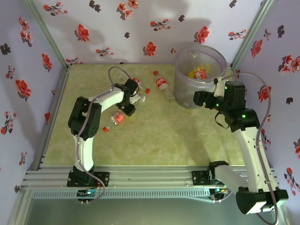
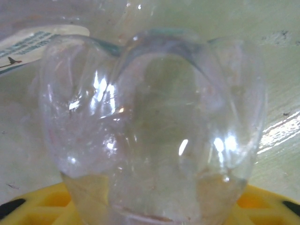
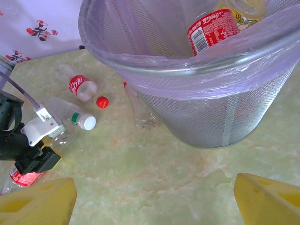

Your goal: Put the plastic bottles in the bin

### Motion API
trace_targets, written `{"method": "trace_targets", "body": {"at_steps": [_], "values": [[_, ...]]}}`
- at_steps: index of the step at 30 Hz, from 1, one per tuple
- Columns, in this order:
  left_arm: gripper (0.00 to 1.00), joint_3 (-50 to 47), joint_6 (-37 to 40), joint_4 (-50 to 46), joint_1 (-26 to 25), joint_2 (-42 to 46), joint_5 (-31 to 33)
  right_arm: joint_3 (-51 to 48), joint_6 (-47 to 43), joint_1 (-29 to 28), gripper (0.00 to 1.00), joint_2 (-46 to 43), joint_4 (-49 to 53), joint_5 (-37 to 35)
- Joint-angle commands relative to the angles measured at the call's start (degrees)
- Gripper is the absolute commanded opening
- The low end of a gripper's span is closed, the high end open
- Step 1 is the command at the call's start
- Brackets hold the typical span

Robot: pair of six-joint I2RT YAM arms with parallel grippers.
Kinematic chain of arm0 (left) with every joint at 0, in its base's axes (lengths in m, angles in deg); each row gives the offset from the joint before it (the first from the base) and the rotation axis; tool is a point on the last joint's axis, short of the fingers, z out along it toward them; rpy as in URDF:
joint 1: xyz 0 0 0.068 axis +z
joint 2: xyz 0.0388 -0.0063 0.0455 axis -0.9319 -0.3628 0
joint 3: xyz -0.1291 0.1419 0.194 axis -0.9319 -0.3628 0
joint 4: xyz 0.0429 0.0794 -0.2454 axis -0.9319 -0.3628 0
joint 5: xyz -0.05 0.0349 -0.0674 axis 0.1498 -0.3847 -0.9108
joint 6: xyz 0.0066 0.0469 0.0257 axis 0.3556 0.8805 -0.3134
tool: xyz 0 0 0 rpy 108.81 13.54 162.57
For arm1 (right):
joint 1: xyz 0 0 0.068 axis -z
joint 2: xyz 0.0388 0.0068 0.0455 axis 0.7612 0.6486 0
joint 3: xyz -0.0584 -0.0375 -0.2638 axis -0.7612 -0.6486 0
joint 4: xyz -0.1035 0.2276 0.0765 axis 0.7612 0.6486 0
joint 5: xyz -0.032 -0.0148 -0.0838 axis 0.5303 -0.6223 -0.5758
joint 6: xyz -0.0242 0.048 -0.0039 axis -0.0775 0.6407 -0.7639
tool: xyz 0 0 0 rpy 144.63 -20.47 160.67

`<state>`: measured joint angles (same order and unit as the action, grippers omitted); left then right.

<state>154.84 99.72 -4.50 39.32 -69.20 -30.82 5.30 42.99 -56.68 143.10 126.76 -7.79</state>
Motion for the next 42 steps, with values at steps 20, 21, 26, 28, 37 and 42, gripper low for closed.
{"method": "trace_targets", "body": {"at_steps": [20,21,26,28,37,42], "values": [[0.2,3.1,-11.1,-3.0,-0.2,11.8,-2.9,2.4,5.3,-16.3,0.84,4.8,-11.3,-5.5],[0.18,3.1,-12.6,-2.5,-0.2,12.5,-3.6,2.7,5.5,-18.4,0.84,6.1,-12.0,-6.0],[0.08,1.4,-22.0,1.8,-0.3,17.9,-6.4,3.3,7.0,-26.2,0.84,13.1,-17.1,-3.9],[0.03,0.0,-23.8,4.3,-0.2,20.8,-6.9,3.2,7.8,-28.3,0.85,15.7,-19.1,-2.8],[0.0,-8.5,-40.3,18.1,3.9,31.5,-15.8,5.2,14.4,-34.2,0.9,29.4,-30.8,6.9],[0.0,-16.6,-48.5,31.3,5.2,36.2,-26.3,5.6,17.0,-35.1,0.92,34.5,-34.1,10.1]]}}
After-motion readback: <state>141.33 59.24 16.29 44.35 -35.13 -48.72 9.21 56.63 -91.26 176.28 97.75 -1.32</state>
